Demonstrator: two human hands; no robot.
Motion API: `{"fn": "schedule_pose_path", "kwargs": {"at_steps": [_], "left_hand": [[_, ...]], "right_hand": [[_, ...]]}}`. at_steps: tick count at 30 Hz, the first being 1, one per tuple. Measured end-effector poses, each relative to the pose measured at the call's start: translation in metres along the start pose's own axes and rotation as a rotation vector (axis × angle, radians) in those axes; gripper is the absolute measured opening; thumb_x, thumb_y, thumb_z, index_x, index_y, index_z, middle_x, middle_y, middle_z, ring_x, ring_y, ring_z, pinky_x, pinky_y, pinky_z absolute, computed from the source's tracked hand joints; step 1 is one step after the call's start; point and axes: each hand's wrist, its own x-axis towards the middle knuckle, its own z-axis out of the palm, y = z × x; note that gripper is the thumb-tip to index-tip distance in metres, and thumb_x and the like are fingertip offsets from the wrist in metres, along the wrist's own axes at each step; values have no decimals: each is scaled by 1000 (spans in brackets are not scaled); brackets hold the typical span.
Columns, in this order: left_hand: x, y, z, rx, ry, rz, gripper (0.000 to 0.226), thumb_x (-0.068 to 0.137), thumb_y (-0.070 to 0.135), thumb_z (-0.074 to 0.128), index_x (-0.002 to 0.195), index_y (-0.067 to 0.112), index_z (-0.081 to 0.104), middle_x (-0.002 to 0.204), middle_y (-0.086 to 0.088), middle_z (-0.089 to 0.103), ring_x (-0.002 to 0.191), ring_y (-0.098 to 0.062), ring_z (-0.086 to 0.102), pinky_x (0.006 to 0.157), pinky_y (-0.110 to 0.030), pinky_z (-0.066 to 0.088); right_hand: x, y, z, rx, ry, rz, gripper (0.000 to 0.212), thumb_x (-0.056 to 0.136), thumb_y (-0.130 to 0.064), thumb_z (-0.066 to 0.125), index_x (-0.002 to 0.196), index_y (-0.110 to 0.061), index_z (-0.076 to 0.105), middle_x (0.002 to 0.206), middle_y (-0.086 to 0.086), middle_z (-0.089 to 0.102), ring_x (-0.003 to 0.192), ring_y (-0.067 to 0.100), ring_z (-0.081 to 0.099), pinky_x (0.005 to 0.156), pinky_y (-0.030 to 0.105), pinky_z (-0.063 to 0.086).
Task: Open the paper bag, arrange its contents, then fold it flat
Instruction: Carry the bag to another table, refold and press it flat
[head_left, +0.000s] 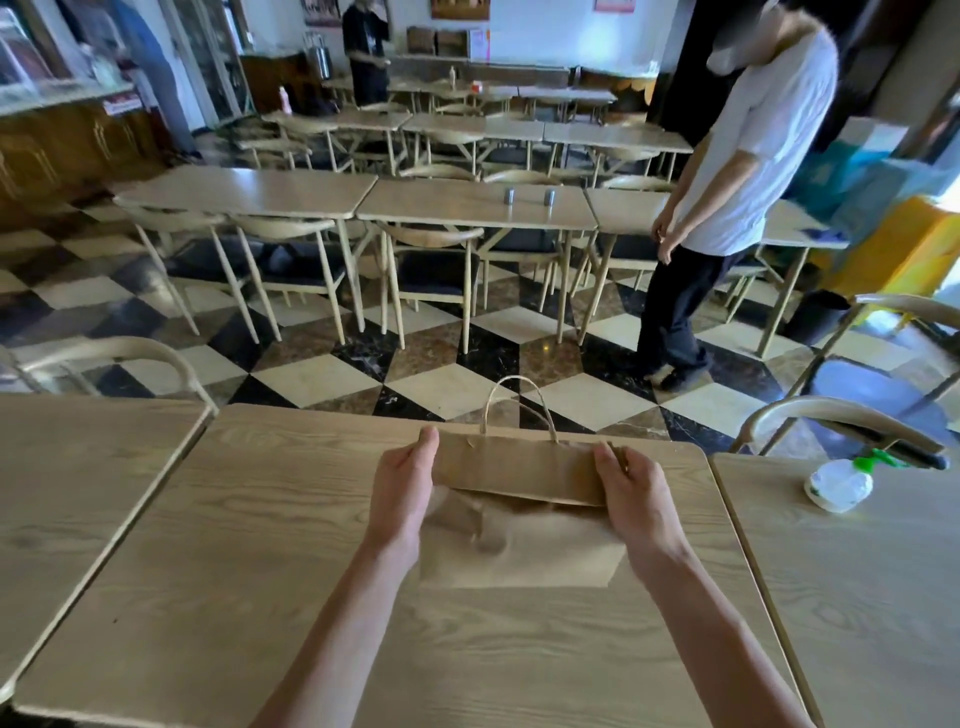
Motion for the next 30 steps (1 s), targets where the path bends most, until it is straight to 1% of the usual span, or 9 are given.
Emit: {"fn": "schedule_pose_path", "kwargs": {"at_steps": [3,7,10,13,15,19,22,25,30], "left_hand": [[-5,37,-4,-66,16,14,36,86,50,53,71,17,53,60,-6,36,53,-19,34,53,-33,28],[-7,83,-8,-134,48,38,41,85,49,55,61,19,44,41,9,34,40,-12,36,53,-30,31],[-8,115,-9,-219,36,45,36,80,50,57,69,16,50,48,5,34,52,-20,38,60,-36,34],[-11,145,-12,-258,12,35,38,73,51,58,83,14,54,59,-6,36,57,-23,38,61,-37,38],[-11,162,-14,-300,-18,24,51,69,52,58,92,6,60,79,-3,49,69,-25,45,77,-45,49],[-17,182,-21,-328,-61,13,59,66,54,61,108,13,62,91,-5,57,83,-27,57,95,-49,46],[-24,182,-28,-339,-66,9,63,63,55,63,104,7,62,90,-5,54,80,-29,53,87,-46,46],[-34,177,-39,-341,-36,41,39,63,53,62,84,21,57,91,-2,46,77,-26,45,78,-43,42],[-54,165,-67,-344,103,59,39,69,48,62,84,12,64,87,-4,52,73,-27,49,67,-42,43]], "right_hand": [[1,-43,-15,77,-43,-48,39,97,-36,50,72,-7,50,67,8,39,61,20,37,56,36,29],[2,-91,-34,203,-75,-79,48,98,-31,51,87,15,51,73,9,44,65,23,41,60,37,30],[1,-123,-44,275,-77,-108,46,99,-28,52,93,18,53,76,11,49,68,25,45,62,39,33],[-1,-150,-54,377,-89,-111,40,98,-25,54,94,14,62,78,15,57,68,26,54,62,37,42],[-3,-165,-61,396,-105,-128,35,98,-24,55,84,4,70,72,14,62,62,24,59,62,35,45],[-7,-180,-71,388,-127,-181,39,97,-26,56,66,-10,73,68,10,67,61,21,63,64,35,47],[-11,-185,-70,390,-164,-197,35,97,-28,55,75,-7,74,73,12,68,63,22,64,63,34,48],[-16,-186,-61,411,-206,-207,35,98,-25,55,76,-4,72,75,18,65,68,27,61,66,40,47],[-24,-185,-39,407,-353,-210,43,99,-26,53,64,-18,77,56,2,69,50,15,65,41,24,49]]}}
